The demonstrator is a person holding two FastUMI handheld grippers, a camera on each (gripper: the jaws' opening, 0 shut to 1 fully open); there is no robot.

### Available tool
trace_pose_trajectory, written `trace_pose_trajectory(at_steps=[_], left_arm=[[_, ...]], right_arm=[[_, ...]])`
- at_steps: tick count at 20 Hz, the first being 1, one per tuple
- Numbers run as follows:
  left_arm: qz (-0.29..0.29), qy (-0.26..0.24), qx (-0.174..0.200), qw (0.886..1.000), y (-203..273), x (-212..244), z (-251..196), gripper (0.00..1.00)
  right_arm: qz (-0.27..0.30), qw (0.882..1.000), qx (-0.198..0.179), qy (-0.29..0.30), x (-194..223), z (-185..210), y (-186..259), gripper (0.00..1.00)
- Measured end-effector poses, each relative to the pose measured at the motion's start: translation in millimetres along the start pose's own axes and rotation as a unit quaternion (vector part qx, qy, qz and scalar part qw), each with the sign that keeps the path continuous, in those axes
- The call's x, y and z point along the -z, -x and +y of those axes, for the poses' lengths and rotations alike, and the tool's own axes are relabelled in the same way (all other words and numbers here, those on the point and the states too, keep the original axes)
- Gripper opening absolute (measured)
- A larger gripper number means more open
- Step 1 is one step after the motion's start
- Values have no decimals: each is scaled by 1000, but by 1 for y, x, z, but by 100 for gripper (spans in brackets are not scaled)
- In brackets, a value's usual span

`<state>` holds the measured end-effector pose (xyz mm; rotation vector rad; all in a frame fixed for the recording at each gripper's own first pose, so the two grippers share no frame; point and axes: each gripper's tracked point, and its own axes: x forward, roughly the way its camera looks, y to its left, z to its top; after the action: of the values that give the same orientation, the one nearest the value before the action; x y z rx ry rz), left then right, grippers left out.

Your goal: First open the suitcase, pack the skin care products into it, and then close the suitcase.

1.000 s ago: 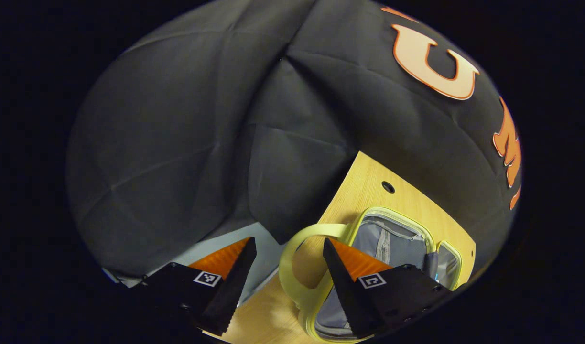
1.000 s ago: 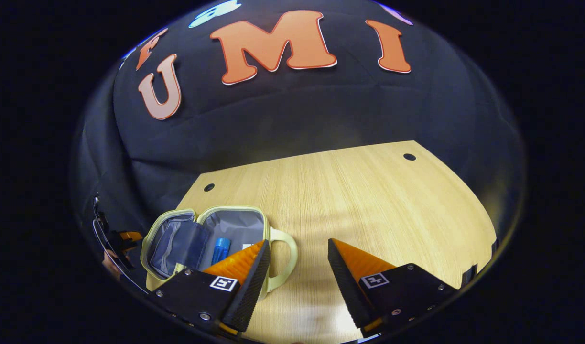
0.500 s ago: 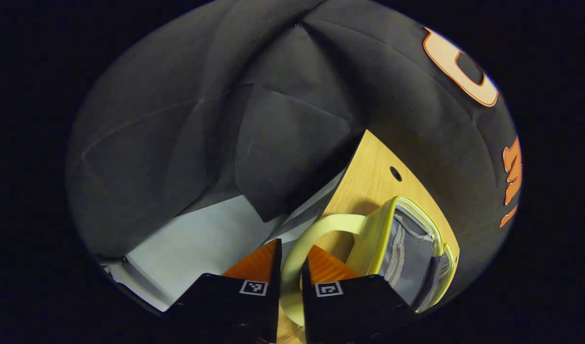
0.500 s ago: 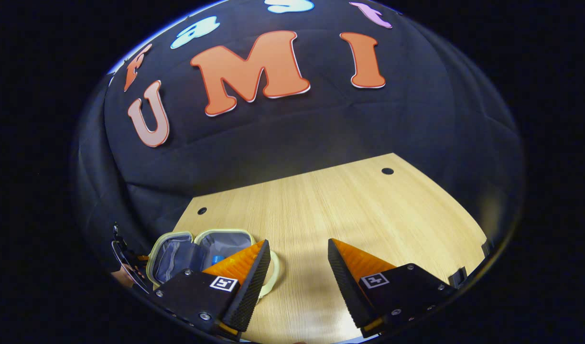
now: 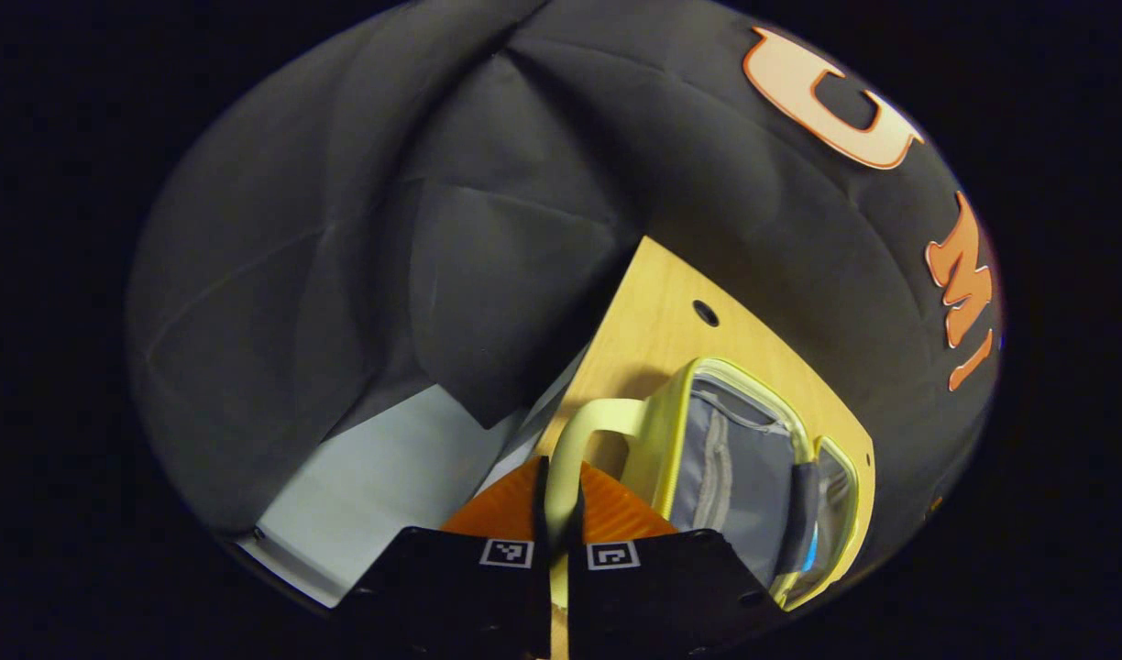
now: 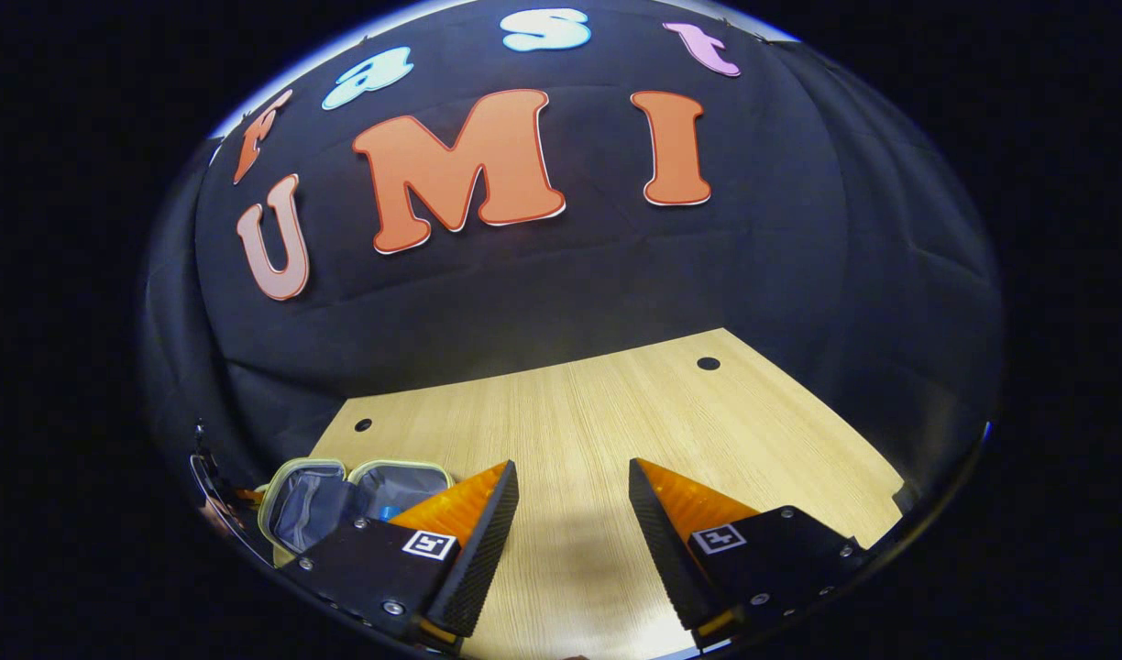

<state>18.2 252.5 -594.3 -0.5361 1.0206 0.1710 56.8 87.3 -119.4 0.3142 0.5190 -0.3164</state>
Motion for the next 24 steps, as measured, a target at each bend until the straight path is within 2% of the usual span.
trace_pose_trajectory(at_steps=[7, 14, 17, 18, 19, 24], left_arm=[[-77, 1, 63, 995, 67, -48, -59, 6], [-140, -43, 86, 985, 136, -67, -150, 6], [-158, -62, 75, 983, 156, -59, -184, 6], [-166, -61, 79, 981, 166, -58, -203, 4], [-175, -64, 82, 979, 177, -54, -221, 6], [-201, -70, 99, 972, 201, -29, -295, 6]], right_arm=[[-8, 1000, -27, 3, -15, 4, -10, 80], [-22, 998, -67, 4, -29, -20, -12, 80], [-26, 995, -96, -2, -35, -41, -12, 80], [-24, 994, -103, -6, -35, -50, -13, 81], [-24, 994, -108, -10, -37, -59, -15, 81], [-24, 990, -137, -22, -46, -91, -25, 82]])
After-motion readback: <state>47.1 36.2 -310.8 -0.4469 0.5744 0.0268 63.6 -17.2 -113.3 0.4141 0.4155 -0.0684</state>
